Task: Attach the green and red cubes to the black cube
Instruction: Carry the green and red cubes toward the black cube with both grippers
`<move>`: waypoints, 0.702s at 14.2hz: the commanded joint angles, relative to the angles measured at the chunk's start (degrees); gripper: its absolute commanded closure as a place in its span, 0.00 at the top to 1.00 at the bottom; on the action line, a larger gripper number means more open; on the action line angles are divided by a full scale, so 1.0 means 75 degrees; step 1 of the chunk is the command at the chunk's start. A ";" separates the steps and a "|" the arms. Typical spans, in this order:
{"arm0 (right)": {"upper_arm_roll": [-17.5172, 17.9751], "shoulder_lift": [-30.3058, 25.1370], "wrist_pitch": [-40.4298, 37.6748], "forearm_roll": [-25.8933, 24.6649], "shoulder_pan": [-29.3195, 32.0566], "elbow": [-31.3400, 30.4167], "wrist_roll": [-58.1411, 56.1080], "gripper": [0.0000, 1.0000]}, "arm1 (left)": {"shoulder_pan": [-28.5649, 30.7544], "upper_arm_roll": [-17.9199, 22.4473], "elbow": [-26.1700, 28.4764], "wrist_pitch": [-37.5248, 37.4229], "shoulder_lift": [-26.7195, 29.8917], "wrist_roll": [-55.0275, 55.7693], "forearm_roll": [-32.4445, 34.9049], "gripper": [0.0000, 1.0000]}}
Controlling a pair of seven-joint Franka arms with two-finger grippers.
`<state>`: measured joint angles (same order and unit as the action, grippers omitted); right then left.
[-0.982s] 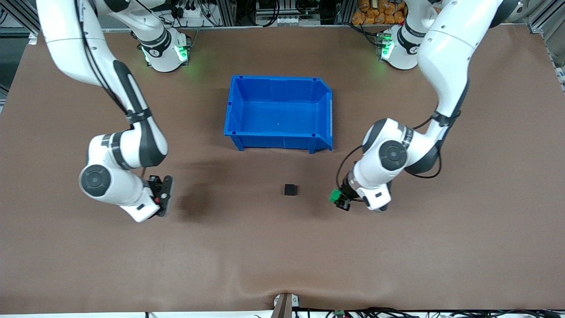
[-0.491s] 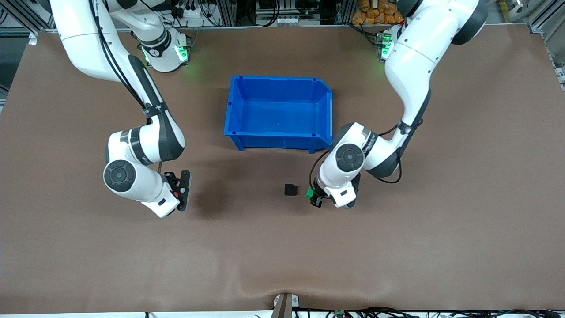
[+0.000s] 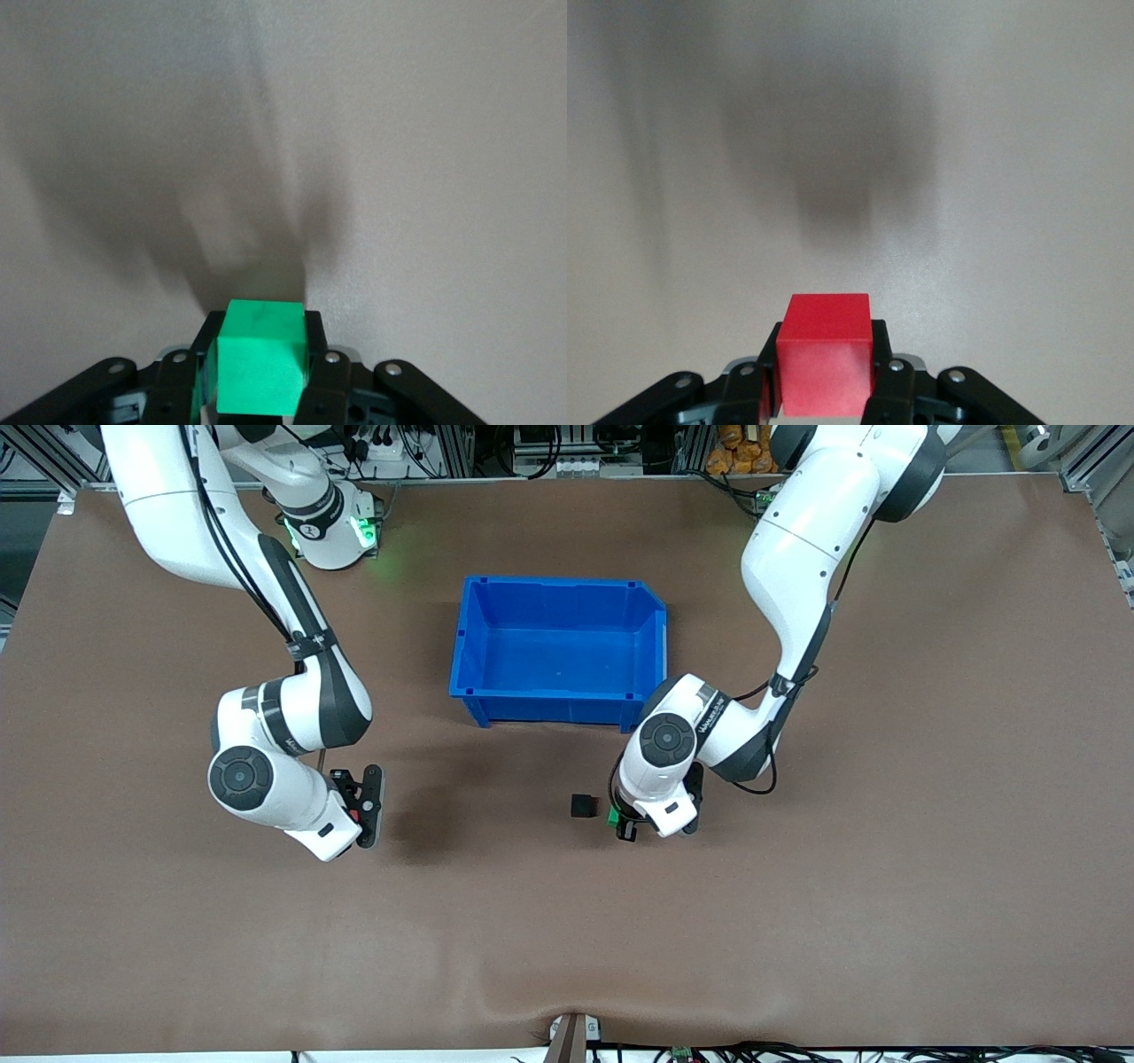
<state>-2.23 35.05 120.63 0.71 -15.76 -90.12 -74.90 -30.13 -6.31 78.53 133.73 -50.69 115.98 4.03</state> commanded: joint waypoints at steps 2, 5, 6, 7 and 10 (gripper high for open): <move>-0.0030 -0.0045 -0.0123 0.0000 -0.0184 0.0063 -0.0068 0.00 | -0.0295 0.0126 -0.0252 -0.0159 -0.0097 0.0765 0.0036 0.00; -0.0030 -0.0033 -0.0123 0.0000 -0.0208 0.0051 -0.0114 0.00 | -0.0424 0.0149 -0.0252 -0.0147 -0.0097 0.1212 0.0048 0.00; -0.0030 -0.0033 -0.0111 0.0000 -0.0185 0.0075 -0.0138 0.00 | -0.0471 0.0149 -0.0252 -0.0159 -0.0097 0.1375 0.0048 0.00; -0.0030 -0.0033 -0.0111 0.0000 -0.0184 0.0075 -0.0150 0.00 | -0.0483 0.0149 -0.0252 -0.0124 -0.0097 0.1585 0.0048 0.00; -0.0030 -0.0033 -0.0111 0.0000 -0.0196 0.0063 -0.0150 0.00 | -0.0576 0.0138 -0.0252 -0.0100 -0.0109 0.2066 0.0036 0.00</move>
<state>-2.25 35.05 120.57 0.71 -17.07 -90.03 -75.11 -33.01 -6.20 78.37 133.71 -50.75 128.25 4.03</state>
